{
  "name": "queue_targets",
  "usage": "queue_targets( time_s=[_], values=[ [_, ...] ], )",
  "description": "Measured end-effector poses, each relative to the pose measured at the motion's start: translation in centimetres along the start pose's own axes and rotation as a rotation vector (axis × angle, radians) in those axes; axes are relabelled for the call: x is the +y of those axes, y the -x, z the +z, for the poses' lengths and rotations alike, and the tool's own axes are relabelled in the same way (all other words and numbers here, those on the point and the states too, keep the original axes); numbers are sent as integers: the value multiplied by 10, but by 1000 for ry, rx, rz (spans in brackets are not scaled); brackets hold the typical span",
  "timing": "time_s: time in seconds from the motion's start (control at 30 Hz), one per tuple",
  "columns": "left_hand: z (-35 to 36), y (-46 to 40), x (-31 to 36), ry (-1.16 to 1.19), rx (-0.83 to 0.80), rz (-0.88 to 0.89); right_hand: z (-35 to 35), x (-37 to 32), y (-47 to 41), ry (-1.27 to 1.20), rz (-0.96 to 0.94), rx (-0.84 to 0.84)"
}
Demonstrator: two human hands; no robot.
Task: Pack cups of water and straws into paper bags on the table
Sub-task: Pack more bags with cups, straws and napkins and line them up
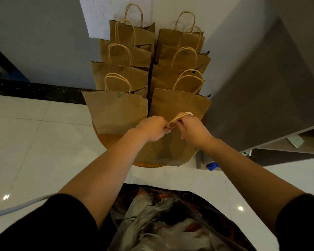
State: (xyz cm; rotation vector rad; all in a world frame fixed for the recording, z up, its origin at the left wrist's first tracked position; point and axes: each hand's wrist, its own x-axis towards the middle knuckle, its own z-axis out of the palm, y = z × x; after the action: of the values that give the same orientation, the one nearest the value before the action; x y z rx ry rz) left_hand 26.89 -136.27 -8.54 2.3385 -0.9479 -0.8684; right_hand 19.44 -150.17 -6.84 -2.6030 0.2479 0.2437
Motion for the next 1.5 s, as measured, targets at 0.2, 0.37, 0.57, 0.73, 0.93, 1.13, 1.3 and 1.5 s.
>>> queue_targets(
  time_s=[0.2,0.37,0.57,0.73,0.93,1.13,1.3,1.5],
  values=[
    [1,-1,0,3,-4,2,1,4,1,37,-36,-1],
    [2,-1,-1,-1,21,-7,-3,0,2,40,-47,-44],
    [7,0,-2,-44,61,-7,-4,2,3,13,-28,-73],
    [10,-3,-5,-79,86,12,-1,2,-1,38,-18,-81],
    [17,-4,-8,-107,150,70,7,2,0,16,-7,-74],
    [19,-4,-9,-149,194,66,11,-3,-4,211,71,-86],
    [19,0,-9,-203,241,96,13,-5,-2,381,36,-74],
    [19,2,-10,-258,358,149,13,-12,-6,445,67,-67]
  ],
)
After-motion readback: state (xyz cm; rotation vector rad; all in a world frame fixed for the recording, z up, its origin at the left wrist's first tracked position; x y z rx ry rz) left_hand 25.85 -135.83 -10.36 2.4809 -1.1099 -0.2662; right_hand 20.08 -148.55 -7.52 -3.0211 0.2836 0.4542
